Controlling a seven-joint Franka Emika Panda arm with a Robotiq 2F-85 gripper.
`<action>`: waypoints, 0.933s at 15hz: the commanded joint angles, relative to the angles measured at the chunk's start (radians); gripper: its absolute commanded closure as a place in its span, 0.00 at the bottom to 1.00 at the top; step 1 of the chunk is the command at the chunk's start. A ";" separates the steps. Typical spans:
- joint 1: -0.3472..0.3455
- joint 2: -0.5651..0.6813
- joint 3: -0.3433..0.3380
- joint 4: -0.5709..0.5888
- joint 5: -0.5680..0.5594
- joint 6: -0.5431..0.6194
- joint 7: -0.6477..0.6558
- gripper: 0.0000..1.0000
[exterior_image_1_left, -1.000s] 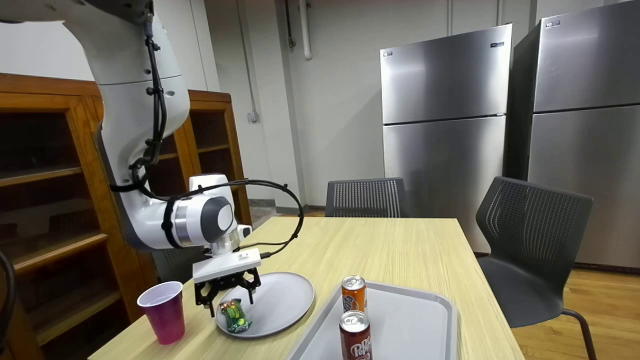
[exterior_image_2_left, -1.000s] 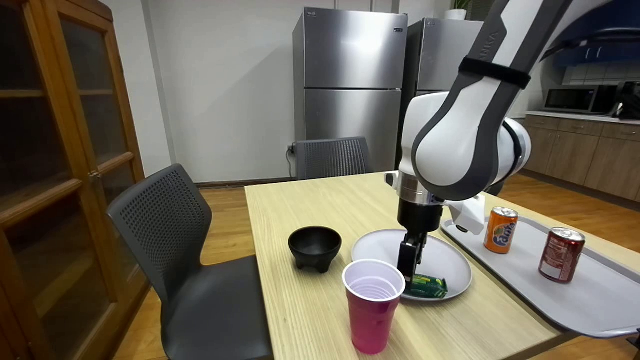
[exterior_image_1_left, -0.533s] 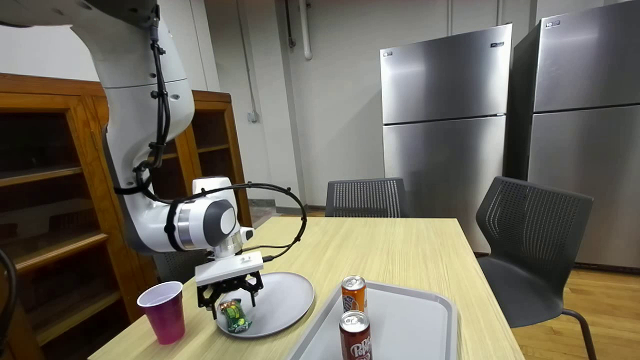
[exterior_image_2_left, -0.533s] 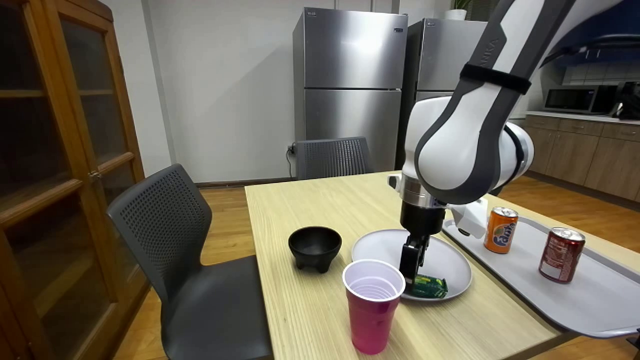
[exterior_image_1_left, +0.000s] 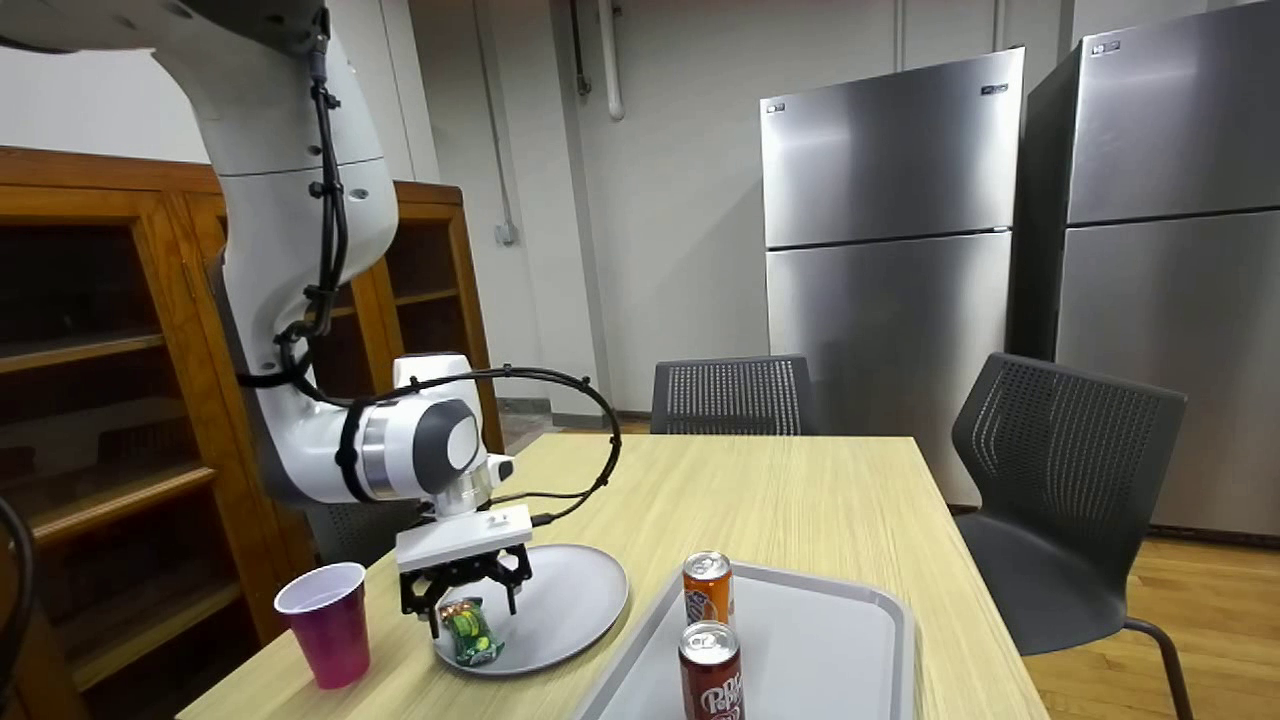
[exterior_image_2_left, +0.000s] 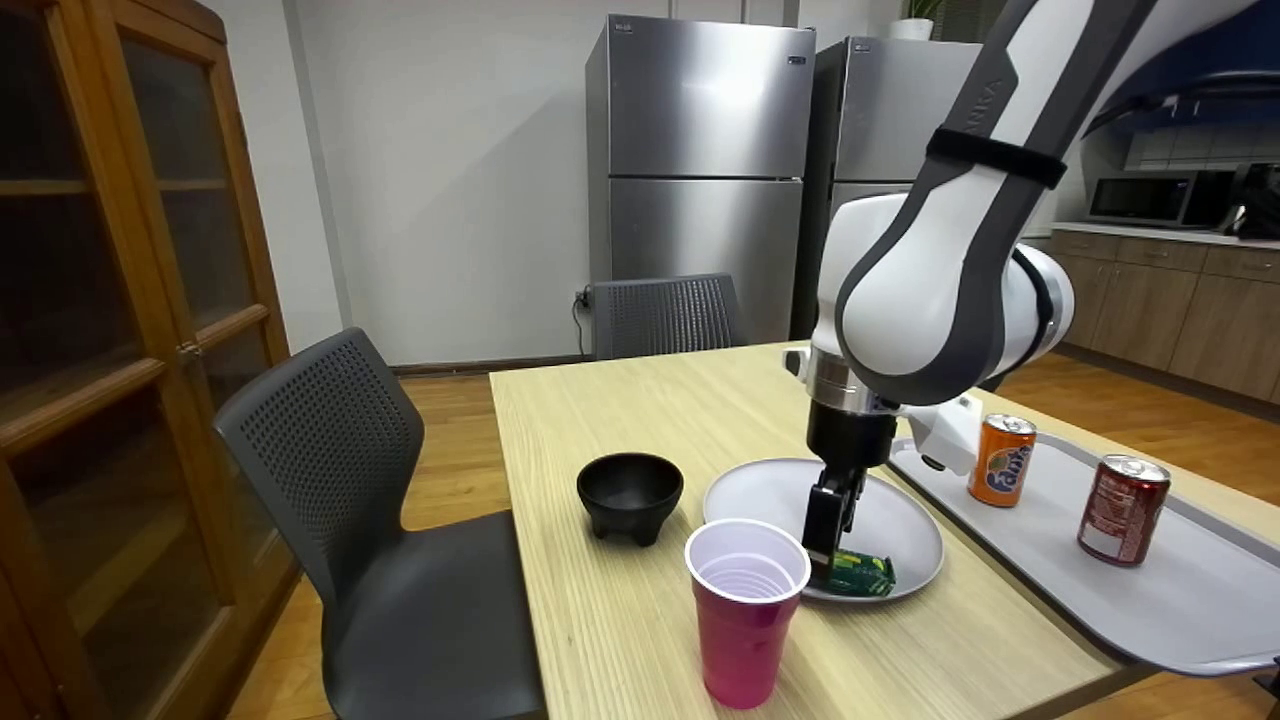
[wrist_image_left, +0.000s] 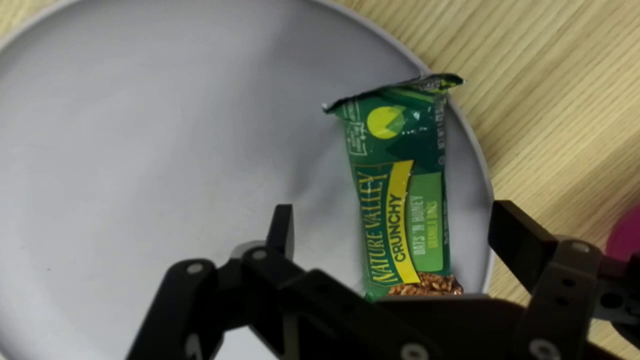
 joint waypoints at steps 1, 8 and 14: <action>-0.030 0.007 0.026 0.002 0.000 0.016 -0.025 0.25; -0.031 0.008 0.027 0.003 0.000 0.017 -0.024 0.73; -0.045 -0.016 0.047 -0.007 0.008 0.013 -0.032 0.87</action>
